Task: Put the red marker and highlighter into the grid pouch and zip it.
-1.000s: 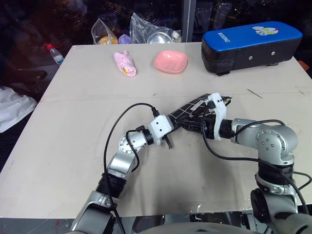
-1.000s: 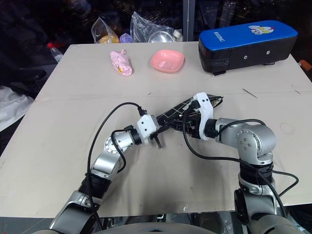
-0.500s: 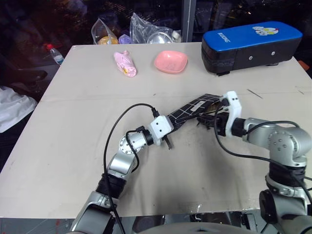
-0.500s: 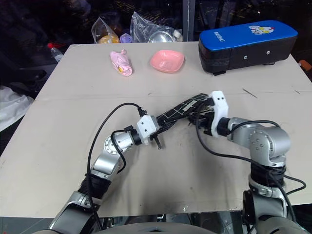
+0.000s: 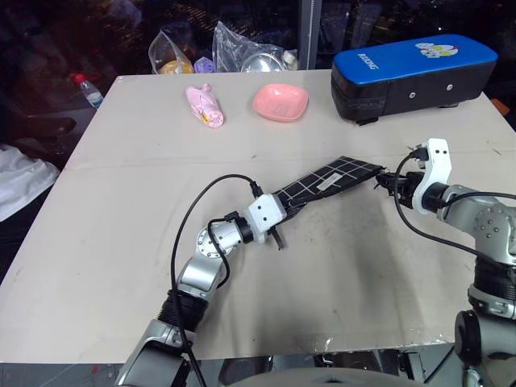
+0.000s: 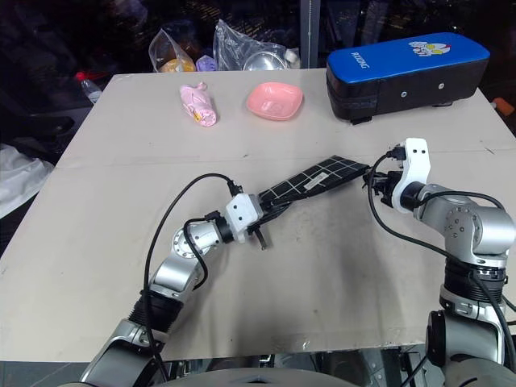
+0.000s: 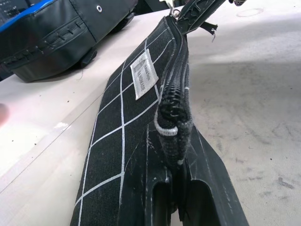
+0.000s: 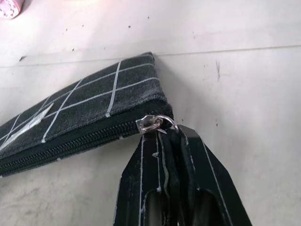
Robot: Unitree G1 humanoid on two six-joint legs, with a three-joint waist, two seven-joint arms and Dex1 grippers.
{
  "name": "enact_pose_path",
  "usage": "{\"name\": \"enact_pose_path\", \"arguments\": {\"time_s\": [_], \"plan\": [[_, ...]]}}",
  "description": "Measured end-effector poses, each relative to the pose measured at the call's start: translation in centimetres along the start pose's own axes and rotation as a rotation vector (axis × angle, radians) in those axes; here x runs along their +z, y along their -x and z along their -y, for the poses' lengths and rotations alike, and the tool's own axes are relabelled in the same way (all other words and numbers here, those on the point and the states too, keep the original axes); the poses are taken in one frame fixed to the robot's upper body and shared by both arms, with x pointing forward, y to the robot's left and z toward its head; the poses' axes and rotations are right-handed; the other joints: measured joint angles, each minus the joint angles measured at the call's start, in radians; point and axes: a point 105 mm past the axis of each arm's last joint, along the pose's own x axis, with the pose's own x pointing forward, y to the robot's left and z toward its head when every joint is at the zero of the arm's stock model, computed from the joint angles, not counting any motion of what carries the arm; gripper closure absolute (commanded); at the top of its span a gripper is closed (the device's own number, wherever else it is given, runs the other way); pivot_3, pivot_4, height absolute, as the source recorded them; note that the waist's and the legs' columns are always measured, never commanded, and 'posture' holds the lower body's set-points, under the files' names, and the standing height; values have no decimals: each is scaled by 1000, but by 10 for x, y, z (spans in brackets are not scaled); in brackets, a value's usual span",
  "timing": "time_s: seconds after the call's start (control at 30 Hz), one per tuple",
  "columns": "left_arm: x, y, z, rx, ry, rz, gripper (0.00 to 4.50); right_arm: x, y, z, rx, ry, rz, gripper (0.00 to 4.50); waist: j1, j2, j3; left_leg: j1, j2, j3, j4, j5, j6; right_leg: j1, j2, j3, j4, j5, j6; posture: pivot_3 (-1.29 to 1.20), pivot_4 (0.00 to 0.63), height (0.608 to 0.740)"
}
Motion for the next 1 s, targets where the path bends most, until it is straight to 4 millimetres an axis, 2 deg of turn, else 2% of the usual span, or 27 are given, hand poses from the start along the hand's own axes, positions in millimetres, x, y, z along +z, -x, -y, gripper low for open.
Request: {"name": "enact_pose_path", "arguments": {"time_s": [0.13,0.23,0.3,0.37,0.4,0.43,0.5,0.67,0.73,0.87,1.0], "plan": [[-7,11,-15,41,-22,-42,4500,-18,0,-6,73,57,-19,4403,0,0,0,0,0,0,0,0,0,0,1,0,0,0,0,0,150,737],[-11,17,-17,53,-39,-63,4500,-31,2,-3,111,320,-8,3630,1,0,0,0,-1,1,0,-1,1,0,3,0,-1,0,0,0,150,737],[-16,23,-17,62,-46,-90,4500,-44,3,10,123,450,-13,2632,0,0,0,1,-1,2,0,-1,1,0,3,1,-1,0,1,0,150,737],[-21,28,-16,81,-32,-107,4500,-53,2,18,146,460,8,1644,-4,0,0,1,0,3,0,-1,1,0,3,2,0,0,1,0,150,737],[-22,29,-16,84,-26,-110,4187,-54,2,19,151,461,17,1297,-7,0,0,2,1,3,0,-1,1,0,2,3,0,0,1,0,150,737],[-24,30,-15,94,-13,-114,3866,-55,1,20,162,477,34,657,-10,0,0,2,1,3,0,-1,1,0,2,3,0,0,0,0,150,737],[-25,35,-16,125,28,-115,3138,-55,2,25,173,525,61,0,-15,0,0,2,1,3,0,-1,1,0,1,3,0,0,0,0,150,737],[-25,55,-12,211,152,-121,684,-58,6,38,213,542,96,0,-18,0,0,2,1,3,0,0,0,0,0,3,-1,0,0,0,150,737],[-24,67,-12,260,210,-124,42,-57,6,42,226,553,99,0,-18,0,0,2,1,3,0,0,1,0,-1,3,-1,0,0,0,150,737],[-25,103,-7,359,363,-153,42,-59,9,53,266,534,107,0,-7,0,0,3,1,3,0,-1,1,1,-2,3,-1,0,0,0,150,737],[-25,123,2,415,457,-190,42,-62,13,58,314,504,135,0,6,0,0,3,1,3,0,-1,1,2,-3,2,-1,0,0,0,150,737]]}}
